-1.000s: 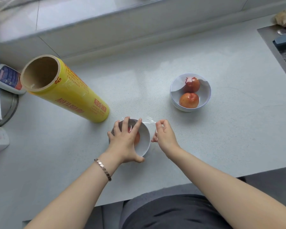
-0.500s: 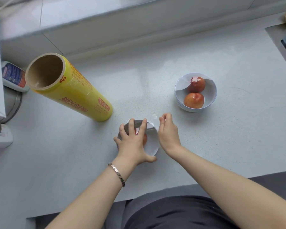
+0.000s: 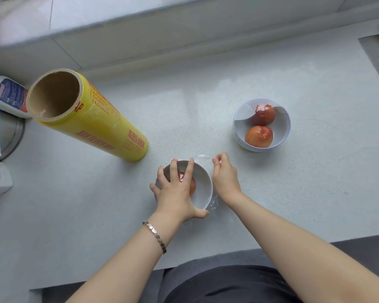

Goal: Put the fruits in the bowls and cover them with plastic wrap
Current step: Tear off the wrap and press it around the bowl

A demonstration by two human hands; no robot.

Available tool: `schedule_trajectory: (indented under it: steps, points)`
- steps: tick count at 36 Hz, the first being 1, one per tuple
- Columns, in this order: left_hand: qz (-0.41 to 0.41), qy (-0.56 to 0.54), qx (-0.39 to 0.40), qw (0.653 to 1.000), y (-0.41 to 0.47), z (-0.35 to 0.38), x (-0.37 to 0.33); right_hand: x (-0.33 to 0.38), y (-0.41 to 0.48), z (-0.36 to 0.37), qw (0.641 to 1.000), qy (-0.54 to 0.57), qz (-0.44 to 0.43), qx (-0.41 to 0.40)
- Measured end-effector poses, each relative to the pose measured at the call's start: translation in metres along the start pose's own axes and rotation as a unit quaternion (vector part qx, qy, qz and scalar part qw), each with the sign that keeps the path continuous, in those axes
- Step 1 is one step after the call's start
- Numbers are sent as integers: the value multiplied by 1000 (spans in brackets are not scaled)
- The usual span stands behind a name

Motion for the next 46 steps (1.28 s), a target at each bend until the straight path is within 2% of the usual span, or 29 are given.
schedule_trajectory:
  steps: [5, 7, 9, 13, 16, 19, 21, 26, 29, 39, 46]
  points:
    - [-78, -52, -5, 996, -3, -1, 0, -12, 9, 10, 990, 69, 109, 64]
    - [-115, -92, 9, 989, -5, -1, 3, -17, 4, 10, 976, 108, 151, 117]
    - [-128, -119, 27, 984, -6, -2, 7, -19, -5, 9, 966, 93, 160, 181]
    - [-125, -112, 70, 983, -13, -6, 23, -23, -15, 6, 957, 86, 136, 243]
    - [-34, -37, 51, 997, -14, -13, 26, -24, -18, 7, 954, 95, 129, 254]
    - [88, 13, 22, 996, -11, -15, 16, -23, -18, 9, 958, 87, 127, 241]
    - [110, 21, 22, 994, -7, -12, 11, -20, -19, 10, 961, 103, 118, 228]
    - [93, 10, 14, 995, 5, -5, 4, -6, -19, -3, 975, 183, 77, 100]
    - [73, -9, -2, 997, 5, -2, 1, 5, -18, -7, 978, 193, 58, 49]
    - [41, -38, -15, 998, 7, 1, 5, -2, -16, -27, 979, 195, 54, -20]
    - [35, -49, -26, 998, 7, 0, 5, -29, -3, -16, 991, 90, 98, -34]
Point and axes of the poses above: each hand's wrist, its own y-axis towards the middle knuckle, its own z-axis out of the palm, x = y × z, the point moved 7 cm from there along y, towards the middle knuckle, and after that the axes turned 3 degrees about -x, right-handed, at the moved point
